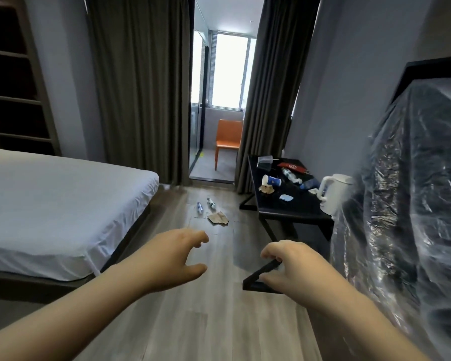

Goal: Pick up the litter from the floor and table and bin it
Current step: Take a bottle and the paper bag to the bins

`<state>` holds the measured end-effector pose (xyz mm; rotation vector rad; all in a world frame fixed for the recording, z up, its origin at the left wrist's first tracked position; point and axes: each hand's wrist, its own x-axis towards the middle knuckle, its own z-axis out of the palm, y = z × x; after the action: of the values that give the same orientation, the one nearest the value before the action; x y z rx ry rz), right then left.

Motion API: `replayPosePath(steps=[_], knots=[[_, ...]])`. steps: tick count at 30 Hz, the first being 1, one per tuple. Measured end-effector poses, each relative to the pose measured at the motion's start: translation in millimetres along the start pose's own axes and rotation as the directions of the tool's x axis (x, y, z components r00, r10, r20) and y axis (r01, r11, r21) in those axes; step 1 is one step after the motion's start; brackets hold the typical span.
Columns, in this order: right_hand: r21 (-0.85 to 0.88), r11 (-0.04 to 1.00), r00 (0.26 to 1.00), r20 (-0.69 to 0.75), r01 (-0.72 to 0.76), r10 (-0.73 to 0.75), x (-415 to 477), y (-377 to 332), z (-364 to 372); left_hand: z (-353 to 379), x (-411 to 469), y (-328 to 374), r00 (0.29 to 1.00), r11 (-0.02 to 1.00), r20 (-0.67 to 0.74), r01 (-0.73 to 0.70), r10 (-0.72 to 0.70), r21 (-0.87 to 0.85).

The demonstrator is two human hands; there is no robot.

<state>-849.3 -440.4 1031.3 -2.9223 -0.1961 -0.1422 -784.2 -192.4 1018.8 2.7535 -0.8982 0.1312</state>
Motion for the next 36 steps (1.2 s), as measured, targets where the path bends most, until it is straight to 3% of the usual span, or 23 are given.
replayPosePath(steps=[6, 22, 29, 36], knots=[[0.004, 0.999, 0.999, 0.023, -0.041, 0.041, 91.9, 23.9, 20.3, 19.9, 77.7, -58.0, 0.999, 1.0, 0.04, -0.001, 0.002, -0.004], [0.044, 0.998, 0.996, 0.082, -0.044, 0.04, 383.9, 106.6, 60.8, 45.0, 309.5, -217.5, 0.985, 0.987, 0.086, 0.153, -0.149, -0.044], [0.047, 0.997, 0.991, 0.124, -0.065, 0.059, 506.4, 112.6, 97.4, 66.9, 392.5, -317.3, 0.98, 0.982, 0.116, 0.171, -0.162, -0.076], [0.085, 0.978, 0.971, 0.166, -0.19, 0.174, 632.7, 101.0, 129.2, 70.3, 490.2, -434.5, 0.982, 0.982, 0.133, 0.152, -0.136, -0.116]])
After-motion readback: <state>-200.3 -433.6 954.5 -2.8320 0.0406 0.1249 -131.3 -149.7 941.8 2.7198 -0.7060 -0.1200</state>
